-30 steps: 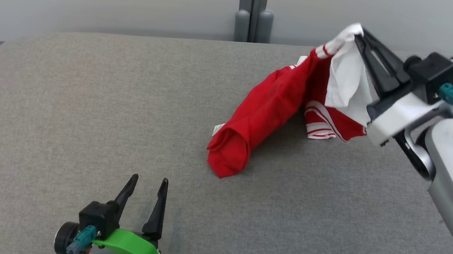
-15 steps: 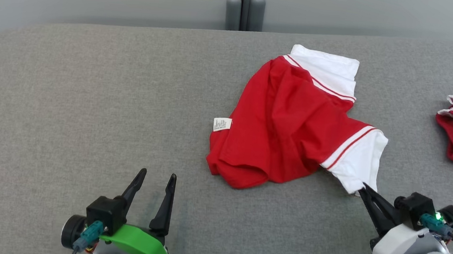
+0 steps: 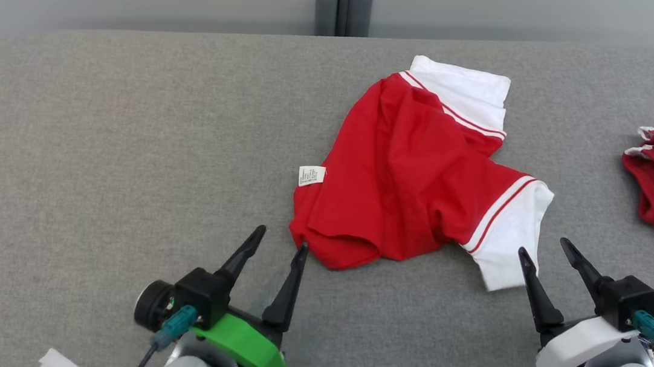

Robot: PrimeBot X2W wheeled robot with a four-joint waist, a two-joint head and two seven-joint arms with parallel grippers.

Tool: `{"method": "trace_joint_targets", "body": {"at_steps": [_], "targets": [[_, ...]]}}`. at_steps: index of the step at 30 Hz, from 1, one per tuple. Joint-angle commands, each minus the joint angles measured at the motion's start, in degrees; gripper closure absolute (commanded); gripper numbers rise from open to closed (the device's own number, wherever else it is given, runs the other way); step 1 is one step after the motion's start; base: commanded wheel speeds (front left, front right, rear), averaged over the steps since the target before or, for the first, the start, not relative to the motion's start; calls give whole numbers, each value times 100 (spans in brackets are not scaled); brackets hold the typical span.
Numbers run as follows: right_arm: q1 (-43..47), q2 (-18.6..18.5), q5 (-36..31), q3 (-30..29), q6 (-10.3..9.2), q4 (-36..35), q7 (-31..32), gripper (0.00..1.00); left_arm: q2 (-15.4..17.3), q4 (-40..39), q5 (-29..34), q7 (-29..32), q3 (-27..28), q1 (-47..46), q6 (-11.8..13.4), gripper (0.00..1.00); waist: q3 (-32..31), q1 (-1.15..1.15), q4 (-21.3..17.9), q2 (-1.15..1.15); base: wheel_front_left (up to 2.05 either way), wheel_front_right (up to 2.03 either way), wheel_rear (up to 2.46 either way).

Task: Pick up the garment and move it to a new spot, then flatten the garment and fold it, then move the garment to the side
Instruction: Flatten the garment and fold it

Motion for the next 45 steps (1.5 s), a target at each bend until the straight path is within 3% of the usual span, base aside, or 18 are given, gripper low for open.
{"method": "trace_joint_targets", "body": {"at_steps": [1, 7, 13, 20, 33, 34, 36, 38, 45], "targets": [[97, 69, -81, -86, -9, -140, -22, 0, 21, -58, -15, 1, -155, -179, -28, 0, 77, 0, -60, 0, 0, 0, 0], [144, 296, -232, -240, -9, -462, -23, 0, 26, 133, 356, 1, -893, -721, -24, 0, 330, 0, -258, 0, 0, 0, 0], [2, 416, -301, -247, -9, -478, -24, 0, 27, 679, 627, 1, -1227, -1227, -24, 0, 609, 0, -498, 0, 0, 0, 0], [-118, 525, -351, -200, -9, -473, -23, 0, 32, 1516, 1074, 1, -1124, -1718, 91, 0, 838, 0, -699, 0, 0, 0, 0], [-161, 628, -375, -242, -9, -454, -24, 0, 58, 1926, 1245, 1, -941, -1778, 93, 0, 896, 0, -675, 0, 0, 0, 0], [-172, 629, -377, -232, -9, -447, -25, 0, 53, 1979, 1209, 1, -931, -1780, 88, 30, 897, 0, -671, 0, 0, 0, 0], [-196, 638, -365, -213, -9, -435, -24, 0, 44, 2041, 1172, 1, -928, -1812, 74, 80, 903, 0, -669, 0, 0, 0, 0], [-216, 636, -351, -202, -9, -424, -25, 0, 39, 2113, 1121, 1, -931, -1845, 53, 100, 906, 0, -674, 0, 0, 0, 0], [-209, 606, -311, -247, -9, -395, -24, 0, 28, 1932, 964, 1, -878, -1878, 23, 100, 877, 0, -644, 0, 0, 0, 0]]}}
